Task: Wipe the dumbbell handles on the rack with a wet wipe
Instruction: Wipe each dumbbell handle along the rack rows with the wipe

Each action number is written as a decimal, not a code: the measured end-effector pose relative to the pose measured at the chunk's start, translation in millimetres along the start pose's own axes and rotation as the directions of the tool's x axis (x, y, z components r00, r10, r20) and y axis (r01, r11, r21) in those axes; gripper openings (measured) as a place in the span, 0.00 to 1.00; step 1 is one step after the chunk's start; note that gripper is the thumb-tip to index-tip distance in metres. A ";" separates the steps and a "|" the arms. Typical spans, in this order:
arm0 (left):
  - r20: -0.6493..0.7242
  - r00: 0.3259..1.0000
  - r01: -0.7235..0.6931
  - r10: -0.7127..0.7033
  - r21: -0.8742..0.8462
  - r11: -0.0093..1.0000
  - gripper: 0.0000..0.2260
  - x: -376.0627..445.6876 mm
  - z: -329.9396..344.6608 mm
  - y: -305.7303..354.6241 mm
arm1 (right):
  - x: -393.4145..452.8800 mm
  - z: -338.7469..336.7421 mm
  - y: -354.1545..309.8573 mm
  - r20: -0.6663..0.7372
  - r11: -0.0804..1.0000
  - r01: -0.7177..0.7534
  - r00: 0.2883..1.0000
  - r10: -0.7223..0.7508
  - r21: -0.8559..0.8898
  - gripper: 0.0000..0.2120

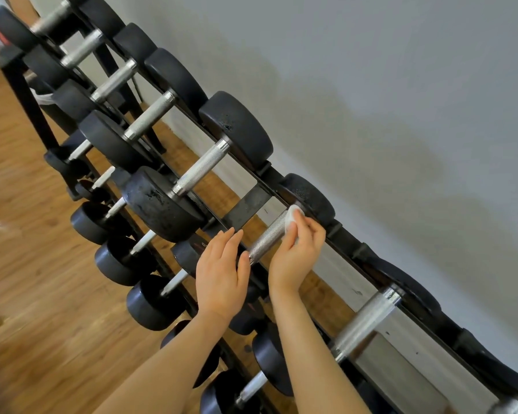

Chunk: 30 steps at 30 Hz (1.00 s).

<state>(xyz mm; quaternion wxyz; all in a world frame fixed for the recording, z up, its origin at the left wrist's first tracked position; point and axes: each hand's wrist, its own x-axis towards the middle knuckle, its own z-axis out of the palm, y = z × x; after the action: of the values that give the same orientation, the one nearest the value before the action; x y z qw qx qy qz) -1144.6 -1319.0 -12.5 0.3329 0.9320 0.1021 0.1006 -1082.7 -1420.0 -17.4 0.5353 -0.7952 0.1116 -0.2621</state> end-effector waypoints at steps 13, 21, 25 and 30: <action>-0.010 1.000 -0.012 0.012 -0.002 1.000 0.25 -0.8 -0.8 0.6 | -0.4 -6.8 4.2 0.063 0.994 0.113 0.992 -0.112 -0.003 0.13; -0.009 1.000 -0.012 0.012 -0.009 1.000 0.25 -0.7 -1.3 0.9 | 9.8 -18.1 4.6 0.294 0.867 0.445 0.879 -0.375 -0.226 0.12; 0.001 1.000 0.002 -0.002 -0.015 1.000 0.26 -1.8 -1.8 0.8 | 37.3 -22.9 11.5 0.456 0.644 0.682 0.722 -0.520 -0.347 0.17; 0.004 1.000 0.003 -0.003 -0.010 1.000 0.26 -1.6 -1.7 0.9 | 38.5 -37.8 23.3 0.529 0.540 0.796 0.593 -0.608 -0.273 0.14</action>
<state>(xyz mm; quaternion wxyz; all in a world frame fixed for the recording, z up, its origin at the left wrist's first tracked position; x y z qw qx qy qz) -1146.4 -1319.1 -10.8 0.3378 0.9304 0.1025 0.0989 -1068.4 -1476.9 -16.2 0.1738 -0.9102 -0.2658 -0.2657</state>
